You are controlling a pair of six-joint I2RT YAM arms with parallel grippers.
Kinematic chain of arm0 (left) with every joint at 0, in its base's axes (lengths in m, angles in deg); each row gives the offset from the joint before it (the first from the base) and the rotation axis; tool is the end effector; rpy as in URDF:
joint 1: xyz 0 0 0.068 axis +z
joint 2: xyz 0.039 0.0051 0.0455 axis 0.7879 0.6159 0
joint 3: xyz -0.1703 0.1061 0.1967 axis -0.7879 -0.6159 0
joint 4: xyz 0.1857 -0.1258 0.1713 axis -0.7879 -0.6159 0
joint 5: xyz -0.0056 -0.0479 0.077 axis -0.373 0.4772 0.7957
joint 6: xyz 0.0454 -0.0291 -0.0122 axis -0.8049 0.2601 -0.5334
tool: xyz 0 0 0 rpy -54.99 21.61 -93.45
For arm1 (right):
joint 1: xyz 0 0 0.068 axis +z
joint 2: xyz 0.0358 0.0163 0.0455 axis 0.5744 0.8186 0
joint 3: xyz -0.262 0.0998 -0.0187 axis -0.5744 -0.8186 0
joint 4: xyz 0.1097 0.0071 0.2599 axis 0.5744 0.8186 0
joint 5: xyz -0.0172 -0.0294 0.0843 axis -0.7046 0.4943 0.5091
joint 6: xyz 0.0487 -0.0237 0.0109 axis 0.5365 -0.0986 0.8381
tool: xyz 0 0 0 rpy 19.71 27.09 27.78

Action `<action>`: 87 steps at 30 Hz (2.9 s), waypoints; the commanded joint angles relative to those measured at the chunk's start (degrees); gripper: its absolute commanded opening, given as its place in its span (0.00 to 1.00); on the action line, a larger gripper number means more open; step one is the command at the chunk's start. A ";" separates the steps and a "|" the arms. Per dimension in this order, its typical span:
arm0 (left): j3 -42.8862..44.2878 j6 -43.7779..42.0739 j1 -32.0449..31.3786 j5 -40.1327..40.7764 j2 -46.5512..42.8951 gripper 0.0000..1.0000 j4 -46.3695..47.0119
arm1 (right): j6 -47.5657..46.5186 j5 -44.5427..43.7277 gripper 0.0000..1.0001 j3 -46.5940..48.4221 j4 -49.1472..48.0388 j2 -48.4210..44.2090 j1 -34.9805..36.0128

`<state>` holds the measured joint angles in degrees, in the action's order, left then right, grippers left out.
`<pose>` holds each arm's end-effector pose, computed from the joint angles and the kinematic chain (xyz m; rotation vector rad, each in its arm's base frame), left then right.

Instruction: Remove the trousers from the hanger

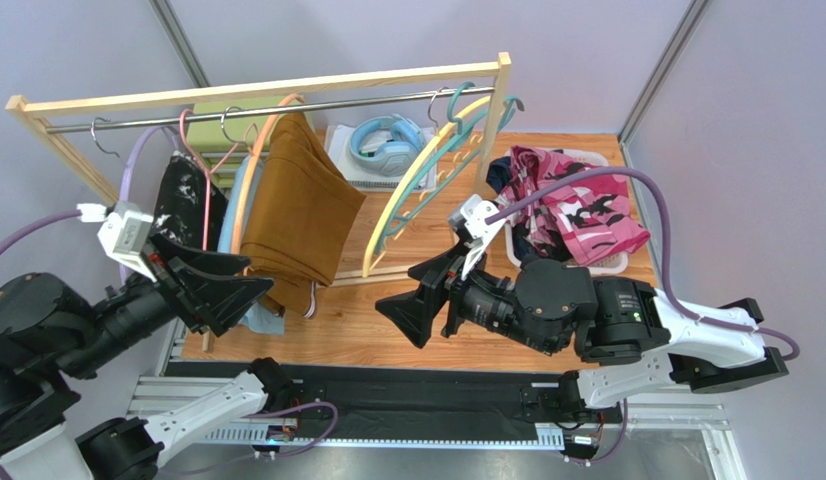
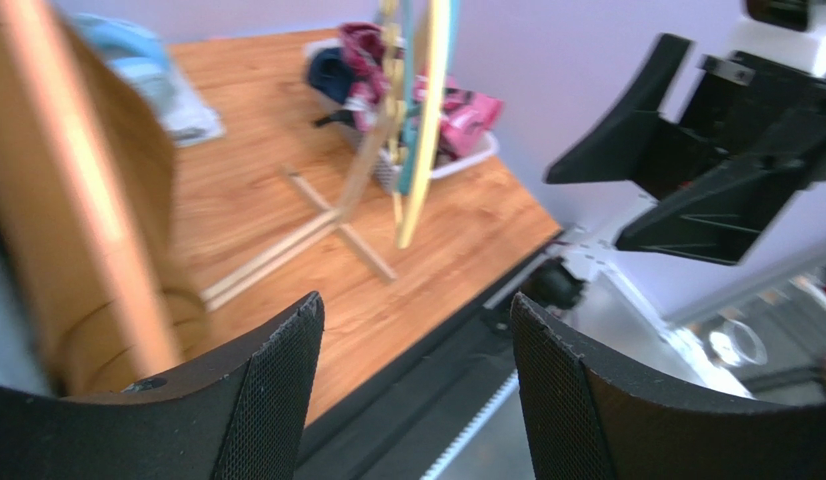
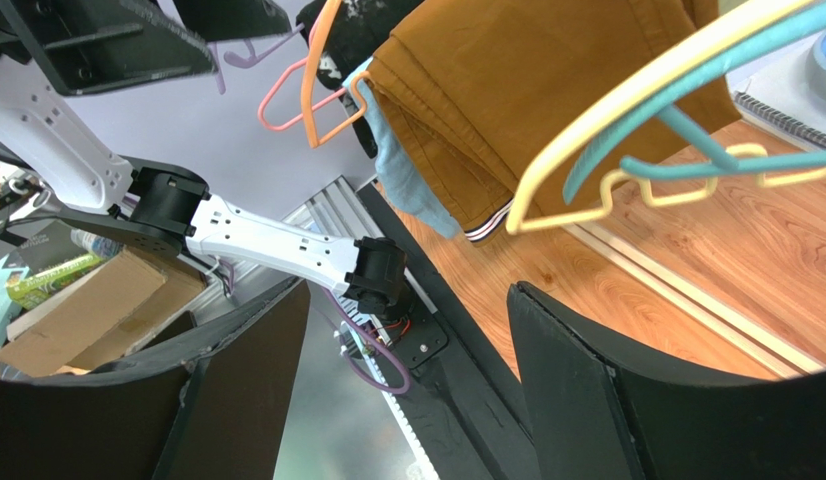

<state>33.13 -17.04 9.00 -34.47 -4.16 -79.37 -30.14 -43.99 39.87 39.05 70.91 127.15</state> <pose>-0.0066 0.0006 0.5523 0.3256 1.7266 -1.0065 0.0110 0.2258 0.5230 -0.6611 1.7201 1.0041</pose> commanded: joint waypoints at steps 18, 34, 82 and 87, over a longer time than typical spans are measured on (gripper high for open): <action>-2.27 -16.32 0.00 26.91 7.59 0.70 -3.36 | 1.19 2.90 0.78 -2.65 -1.21 0.70 -0.07; -5.16 -14.22 1.49 23.23 12.17 0.36 5.07 | 3.48 1.23 0.78 -10.29 -1.56 -6.95 -0.07; -57.20 -50.68 1.76 14.88 -10.43 0.00 104.04 | -10.67 -10.01 0.84 -11.70 -7.63 -4.76 -0.42; -56.84 -53.24 1.76 12.77 -9.46 0.00 109.04 | -11.46 -11.25 0.84 -11.35 -7.89 -3.79 -1.39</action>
<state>-26.98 -66.86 10.66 -17.77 -12.16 5.43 -39.34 -52.65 28.11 34.18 66.30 126.60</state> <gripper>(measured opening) 0.178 0.842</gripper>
